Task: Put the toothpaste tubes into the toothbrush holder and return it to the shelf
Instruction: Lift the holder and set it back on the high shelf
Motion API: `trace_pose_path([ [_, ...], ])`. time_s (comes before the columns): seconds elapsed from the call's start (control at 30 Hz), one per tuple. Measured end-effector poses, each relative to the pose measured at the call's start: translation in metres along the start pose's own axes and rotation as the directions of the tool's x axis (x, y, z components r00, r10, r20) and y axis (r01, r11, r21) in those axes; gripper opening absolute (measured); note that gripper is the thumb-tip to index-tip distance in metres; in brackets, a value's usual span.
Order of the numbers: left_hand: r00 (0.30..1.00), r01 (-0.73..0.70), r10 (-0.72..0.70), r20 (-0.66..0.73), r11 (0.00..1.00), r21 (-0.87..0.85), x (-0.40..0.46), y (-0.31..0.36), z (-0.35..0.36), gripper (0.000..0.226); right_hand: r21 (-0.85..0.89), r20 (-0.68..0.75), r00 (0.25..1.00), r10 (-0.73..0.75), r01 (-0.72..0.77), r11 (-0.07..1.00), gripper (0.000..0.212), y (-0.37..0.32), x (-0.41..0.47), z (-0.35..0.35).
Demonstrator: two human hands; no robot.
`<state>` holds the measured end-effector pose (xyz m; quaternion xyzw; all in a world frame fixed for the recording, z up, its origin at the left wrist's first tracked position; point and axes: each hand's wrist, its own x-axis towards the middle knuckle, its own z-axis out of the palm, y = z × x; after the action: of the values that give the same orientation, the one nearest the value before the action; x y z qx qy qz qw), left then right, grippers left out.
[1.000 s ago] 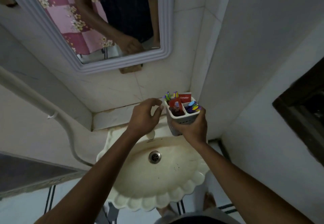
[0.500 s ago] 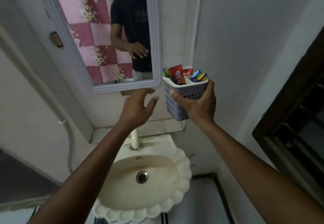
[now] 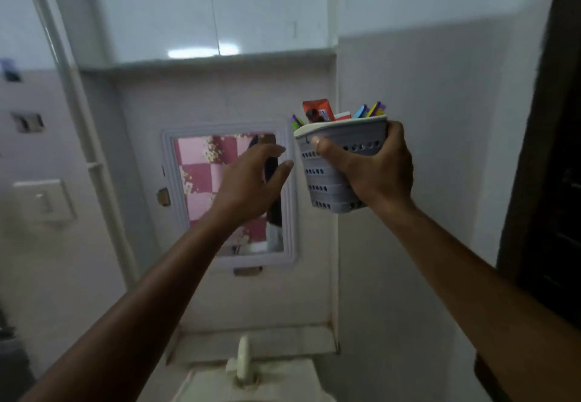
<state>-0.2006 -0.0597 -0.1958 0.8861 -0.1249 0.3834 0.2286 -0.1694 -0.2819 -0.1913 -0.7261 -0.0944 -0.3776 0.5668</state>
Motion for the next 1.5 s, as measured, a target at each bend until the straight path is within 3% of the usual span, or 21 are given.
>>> trace_pose_path([
  [0.3,0.971,-0.138,0.155,-0.183,0.985,0.105,0.137,0.025,-0.08,0.049,0.061,-0.08,0.994,-0.081,0.086,0.994,0.105,-0.124,0.116,0.012],
  [0.57,0.955,-0.171,0.196,-0.224,0.977,0.126,0.232,0.007,-0.092,0.048,0.017,-0.184,0.975,-0.122,0.127,0.992,0.11,-0.186,0.192,0.053],
  [0.73,0.97,-0.134,0.172,-0.169,0.967,0.216,0.265,-0.021,-0.069,0.049,-0.041,-0.266,0.948,-0.175,0.17,0.985,0.115,-0.183,0.221,0.082],
  [0.9,0.993,-0.026,0.055,-0.103,0.963,0.269,0.279,-0.055,-0.036,0.057,-0.056,-0.305,0.938,-0.167,0.157,0.986,0.113,-0.161,0.24,0.11],
  [1.0,0.982,-0.05,0.111,-0.154,0.935,0.351,0.279,-0.067,-0.021,0.059,-0.091,-0.324,0.923,-0.206,0.187,0.978,0.113,-0.15,0.247,0.124],
  [1.33,0.967,-0.084,0.163,-0.194,0.929,0.361,0.28,-0.073,-0.013,0.055,-0.199,-0.346,0.898,-0.272,0.213,0.956,0.115,-0.138,0.258,0.146],
  [1.5,0.968,-0.087,0.163,-0.191,0.932,0.353,0.282,-0.077,-0.013,0.053,-0.256,-0.279,0.921,-0.272,0.202,0.945,0.131,-0.125,0.259,0.159],
])
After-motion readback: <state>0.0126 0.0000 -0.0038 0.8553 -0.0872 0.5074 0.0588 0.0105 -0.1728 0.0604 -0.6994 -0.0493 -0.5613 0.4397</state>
